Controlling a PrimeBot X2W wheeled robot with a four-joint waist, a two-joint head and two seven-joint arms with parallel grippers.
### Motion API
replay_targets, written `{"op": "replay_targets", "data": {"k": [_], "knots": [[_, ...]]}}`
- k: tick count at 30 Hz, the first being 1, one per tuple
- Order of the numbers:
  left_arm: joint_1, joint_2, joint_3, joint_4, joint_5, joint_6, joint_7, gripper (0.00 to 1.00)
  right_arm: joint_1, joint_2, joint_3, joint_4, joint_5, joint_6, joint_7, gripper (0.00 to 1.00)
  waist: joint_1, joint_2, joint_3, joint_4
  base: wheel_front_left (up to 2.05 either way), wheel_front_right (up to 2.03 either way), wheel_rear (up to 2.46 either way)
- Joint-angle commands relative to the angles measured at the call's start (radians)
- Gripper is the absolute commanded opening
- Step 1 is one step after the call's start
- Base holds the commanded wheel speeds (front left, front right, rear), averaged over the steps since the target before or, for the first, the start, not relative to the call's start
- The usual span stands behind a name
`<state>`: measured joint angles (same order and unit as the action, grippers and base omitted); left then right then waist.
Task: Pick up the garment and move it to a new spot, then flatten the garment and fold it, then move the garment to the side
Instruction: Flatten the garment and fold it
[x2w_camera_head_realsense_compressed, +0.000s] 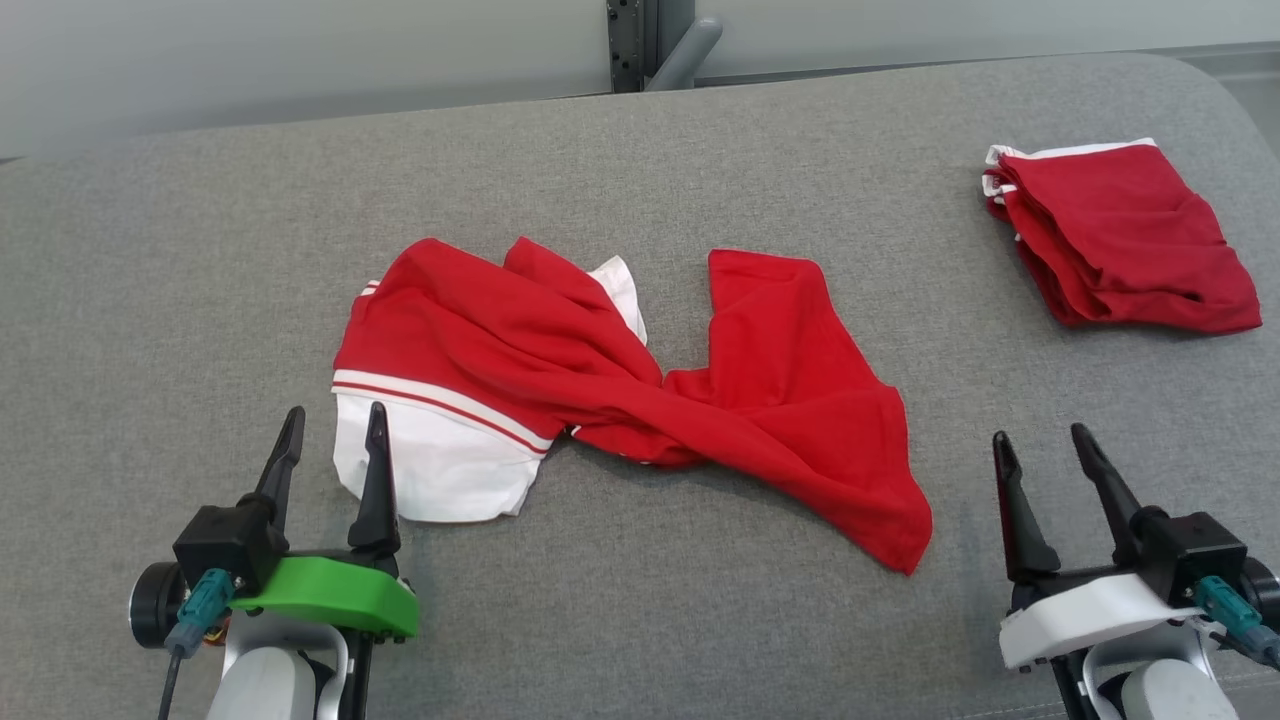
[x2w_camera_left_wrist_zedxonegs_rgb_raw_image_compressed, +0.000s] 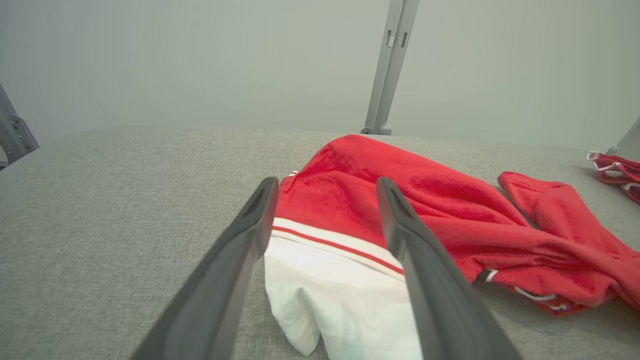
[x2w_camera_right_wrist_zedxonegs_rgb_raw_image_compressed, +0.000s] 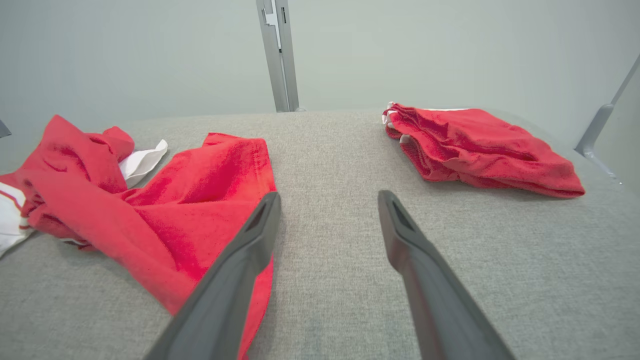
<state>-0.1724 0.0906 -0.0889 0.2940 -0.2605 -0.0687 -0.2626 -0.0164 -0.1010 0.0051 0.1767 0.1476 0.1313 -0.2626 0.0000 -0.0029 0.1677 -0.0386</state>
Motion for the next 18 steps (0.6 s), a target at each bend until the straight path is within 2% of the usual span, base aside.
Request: {"op": "replay_targets", "data": {"k": [1, 8, 14, 18], "knots": [[0.019, -0.002, 0.004, 0.004, -0.008, 0.006, -0.003, 1.0, -0.01, 0.005, -0.019, -0.028, -0.016, -0.001, -0.002, 1.0, 0.0, 0.0029, -0.009, 0.003, 0.0, 0.0, 0.0], [0.035, -0.001, 0.021, 0.07, -0.025, 0.012, 0.001, 1.0, -0.04, 0.025, -0.068, -0.106, -0.047, -0.001, -0.003, 1.0, 0.0, 0.0029, -0.031, 0.016, 0.0, 0.0, 0.0], [-0.008, 0.004, 0.016, 0.238, -0.069, -0.016, 0.055, 1.0, -0.059, 0.038, -0.045, -0.117, -0.049, -0.001, -0.003, 1.0, 0.0, 0.0029, -0.032, 0.019, 0.0, 0.0, 0.0], [-0.054, 0.008, 0.017, 0.357, -0.092, -0.028, 0.046, 1.0, -0.064, 0.04, -0.024, -0.113, -0.043, -0.001, -0.003, 1.0, 0.0, 0.0029, -0.033, 0.01, 0.0, 0.0, 0.0]]}}
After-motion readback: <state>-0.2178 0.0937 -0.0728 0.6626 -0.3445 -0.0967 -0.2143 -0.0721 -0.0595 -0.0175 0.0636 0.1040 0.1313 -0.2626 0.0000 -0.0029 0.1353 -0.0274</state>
